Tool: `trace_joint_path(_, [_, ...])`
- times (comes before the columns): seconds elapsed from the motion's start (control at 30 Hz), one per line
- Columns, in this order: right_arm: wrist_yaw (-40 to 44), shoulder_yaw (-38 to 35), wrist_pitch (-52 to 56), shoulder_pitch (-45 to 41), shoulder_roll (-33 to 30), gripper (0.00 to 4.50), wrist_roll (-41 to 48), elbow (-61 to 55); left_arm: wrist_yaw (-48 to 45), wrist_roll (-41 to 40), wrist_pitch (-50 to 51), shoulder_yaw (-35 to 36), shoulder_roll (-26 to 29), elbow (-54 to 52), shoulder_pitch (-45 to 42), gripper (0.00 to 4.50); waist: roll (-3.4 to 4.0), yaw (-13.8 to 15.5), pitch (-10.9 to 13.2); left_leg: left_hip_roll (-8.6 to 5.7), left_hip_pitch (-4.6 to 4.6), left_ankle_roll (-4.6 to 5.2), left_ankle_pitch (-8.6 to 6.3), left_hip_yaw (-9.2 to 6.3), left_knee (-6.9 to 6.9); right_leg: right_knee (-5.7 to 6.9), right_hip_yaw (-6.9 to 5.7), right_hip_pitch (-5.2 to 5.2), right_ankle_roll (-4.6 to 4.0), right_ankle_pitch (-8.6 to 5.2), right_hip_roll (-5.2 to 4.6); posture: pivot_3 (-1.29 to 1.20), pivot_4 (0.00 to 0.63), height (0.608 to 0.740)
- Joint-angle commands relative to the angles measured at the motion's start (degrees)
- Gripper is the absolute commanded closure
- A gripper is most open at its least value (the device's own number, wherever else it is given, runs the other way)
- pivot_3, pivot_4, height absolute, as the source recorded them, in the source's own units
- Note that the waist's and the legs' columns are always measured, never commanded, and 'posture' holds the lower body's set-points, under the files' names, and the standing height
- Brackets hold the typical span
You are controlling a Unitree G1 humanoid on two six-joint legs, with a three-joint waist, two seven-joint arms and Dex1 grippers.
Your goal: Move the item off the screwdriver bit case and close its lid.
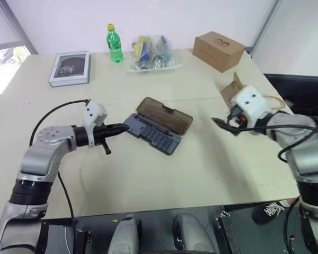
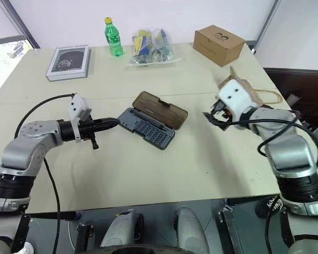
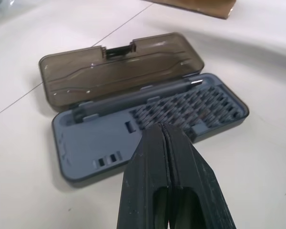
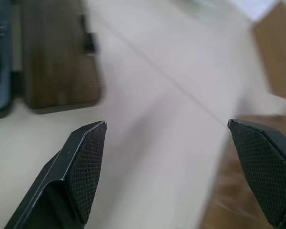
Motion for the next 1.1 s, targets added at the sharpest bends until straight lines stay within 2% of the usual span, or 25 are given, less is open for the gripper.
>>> trace_joint_path(0.03, [-0.38,2.76,-3.46,-4.3,1.75,0.26,-1.91,3.48,-0.07,0.64,-1.83,0.25,0.03,-0.45,-1.28,4.5,0.0,-0.04,0.0,0.0,0.0,0.0,0.0,0.0,0.0,0.0,0.0,0.0,0.0,0.0,0.01,0.0,0.15,0.74])
trace_joint_path(0.33, [-1.15,9.85,-14.06,-14.22,11.12,0.26,-6.61,24.62,0.72,1.36,-1.92,0.03,-0.47,-2.43,0.48,4.5,0.0,-0.24,0.0,0.02,0.0,0.0,0.0,0.0,-0.01,0.02,0.0,-0.02,0.01,0.01,0.03,0.0,0.15,0.74])
trace_joint_path(0.53, [-1.32,11.77,-20.63,-17.67,16.16,0.26,-8.88,36.44,1.52,1.16,-1.49,0.77,-0.07,-3.7,1.39,4.5,0.01,-0.21,0.0,0.02,-0.02,0.0,0.0,0.0,-0.01,0.03,-0.01,-0.03,0.01,0.01,-0.01,0.0,0.15,0.74])
trace_joint_path(1.0, [-1.9,11.09,-29.68,-22.12,19.1,0.26,-11.86,53.29,3.53,0.89,-1.06,1.3,0.19,-6.09,3.44,4.5,0.01,-0.36,0.01,0.03,0.0,-0.01,0.0,0.0,-0.01,0.06,-0.01,-0.04,0.0,0.02,-0.01,0.0,0.15,0.74])
trace_joint_path(1.1, [-1.29,10.05,-28.53,-22.45,19.93,1.12,-10.92,55.15,3.91,0.83,-1.02,1.37,0.18,-6.38,3.69,4.5,0.01,-0.35,0.01,0.03,0.01,-0.01,0.0,0.0,-0.01,0.07,-0.01,-0.04,0.0,0.02,-0.01,0.0,0.15,0.74])
